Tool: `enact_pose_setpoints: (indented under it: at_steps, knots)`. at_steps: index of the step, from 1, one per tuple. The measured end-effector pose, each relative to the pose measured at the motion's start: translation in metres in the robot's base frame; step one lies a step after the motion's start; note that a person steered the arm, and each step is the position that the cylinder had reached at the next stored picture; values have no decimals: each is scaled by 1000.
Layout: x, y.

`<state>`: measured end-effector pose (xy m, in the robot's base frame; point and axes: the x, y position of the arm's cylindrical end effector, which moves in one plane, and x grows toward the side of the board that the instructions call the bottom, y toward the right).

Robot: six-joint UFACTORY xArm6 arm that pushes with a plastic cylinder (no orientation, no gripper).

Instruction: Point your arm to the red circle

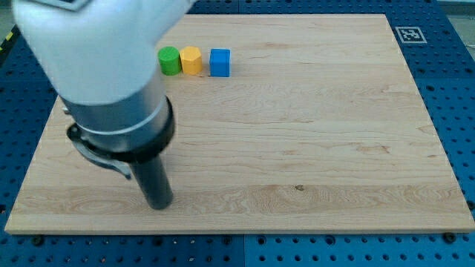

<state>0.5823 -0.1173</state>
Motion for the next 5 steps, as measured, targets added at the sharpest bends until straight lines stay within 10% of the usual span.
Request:
enact_pose_setpoints:
  at_steps: [5]
  knots:
    - [-55,-113]
